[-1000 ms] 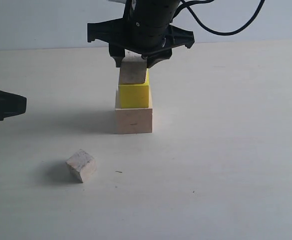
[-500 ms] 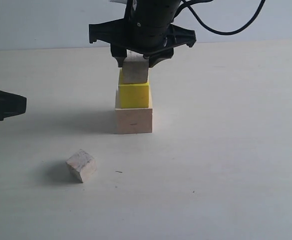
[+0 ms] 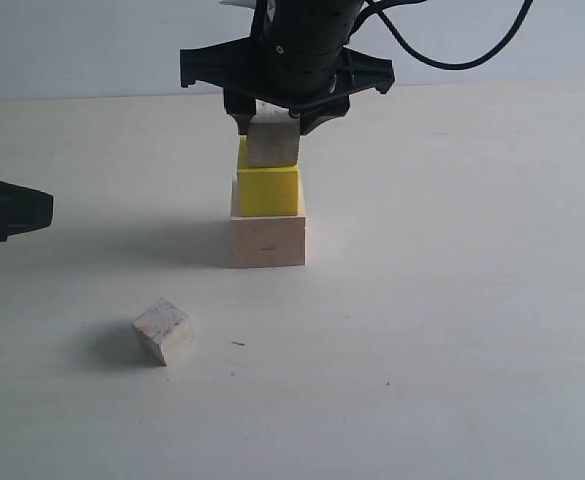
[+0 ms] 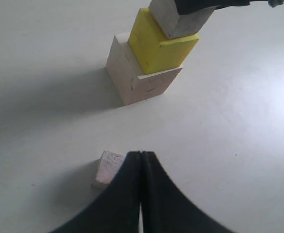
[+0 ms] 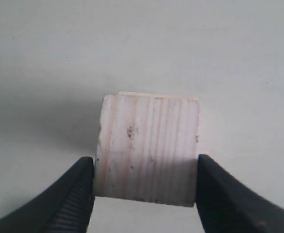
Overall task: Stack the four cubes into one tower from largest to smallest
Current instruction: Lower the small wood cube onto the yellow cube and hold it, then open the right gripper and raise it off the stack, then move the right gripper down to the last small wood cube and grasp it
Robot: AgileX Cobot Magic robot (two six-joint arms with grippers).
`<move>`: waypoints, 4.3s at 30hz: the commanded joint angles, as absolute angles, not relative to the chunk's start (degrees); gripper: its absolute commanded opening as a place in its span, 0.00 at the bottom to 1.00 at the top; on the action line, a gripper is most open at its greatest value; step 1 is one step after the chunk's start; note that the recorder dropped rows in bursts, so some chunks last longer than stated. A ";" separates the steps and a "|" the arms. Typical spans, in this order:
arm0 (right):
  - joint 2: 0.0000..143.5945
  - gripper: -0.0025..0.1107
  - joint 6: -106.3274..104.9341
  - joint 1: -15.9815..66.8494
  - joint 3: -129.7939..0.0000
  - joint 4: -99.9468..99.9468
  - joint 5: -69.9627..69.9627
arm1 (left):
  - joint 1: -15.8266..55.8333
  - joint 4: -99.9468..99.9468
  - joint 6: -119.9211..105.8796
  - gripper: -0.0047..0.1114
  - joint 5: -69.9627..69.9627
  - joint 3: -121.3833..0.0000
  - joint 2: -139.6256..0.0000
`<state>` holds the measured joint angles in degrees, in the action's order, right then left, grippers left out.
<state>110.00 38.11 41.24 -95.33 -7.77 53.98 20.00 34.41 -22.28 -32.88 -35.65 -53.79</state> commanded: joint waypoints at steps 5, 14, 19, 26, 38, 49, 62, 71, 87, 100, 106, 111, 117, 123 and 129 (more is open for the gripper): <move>110.04 0.48 37.96 41.30 -95.76 -7.68 53.84 | 19.97 34.74 -22.28 0.04 -32.70 -35.52 -53.33; 110.04 0.49 37.47 41.30 -95.76 -7.68 52.58 | 19.97 34.74 -22.28 0.04 -32.70 -35.52 -53.33; 110.04 0.62 37.47 41.30 -95.76 -7.68 52.58 | 19.97 34.74 -22.28 0.04 -32.81 -35.52 -53.33; 110.04 0.66 37.47 41.30 -95.76 -7.68 52.58 | 19.97 34.74 -22.28 0.04 -32.81 -35.52 -53.33; 107.63 0.66 37.47 41.30 -95.76 -6.03 54.40 | 19.97 34.74 -22.28 0.04 -32.81 -35.52 -53.33; 94.38 0.41 29.39 41.30 -95.76 -5.90 61.23 | 19.97 34.41 -22.28 0.04 -32.70 -35.52 -53.33; 97.04 0.02 -2.58 50.37 -82.06 22.47 57.90 | 19.97 33.59 -22.28 0.04 -32.57 -35.52 -53.33; 107.16 0.02 -1.07 54.05 -82.06 12.03 55.53 | 19.97 20.88 -12.08 0.04 -32.83 -35.52 -51.82; 111.08 0.38 -3.61 54.05 -85.28 13.51 49.70 | 19.97 -7.27 15.91 0.04 -43.65 -35.52 -41.21; 118.82 0.51 -9.45 54.05 -92.19 14.21 50.94 | 19.97 -9.02 15.91 0.04 -52.03 -35.52 -40.36; 121.53 0.51 -10.48 54.05 -94.53 13.19 51.08 | 19.97 -9.18 15.91 0.04 -52.01 -35.52 -40.36; 123.25 0.51 -10.48 54.05 -97.22 11.32 51.32 | 19.97 -9.20 15.91 0.04 -51.75 -35.52 -40.36; 125.61 0.51 -10.37 54.05 -99.92 10.73 54.27 | 19.97 -9.20 15.70 0.04 -51.56 -35.52 -40.36; 126.11 0.51 -9.96 54.05 -99.92 8.76 54.37 | 19.97 -9.20 15.39 0.04 -51.28 -35.52 -40.36; 126.89 0.51 -9.92 54.05 -99.92 8.86 54.49 | 19.97 -9.20 15.25 0.04 -51.13 -35.52 -40.36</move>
<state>126.36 -9.82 53.92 -99.37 9.29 54.28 20.00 -8.54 15.41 -52.03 -35.65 -40.63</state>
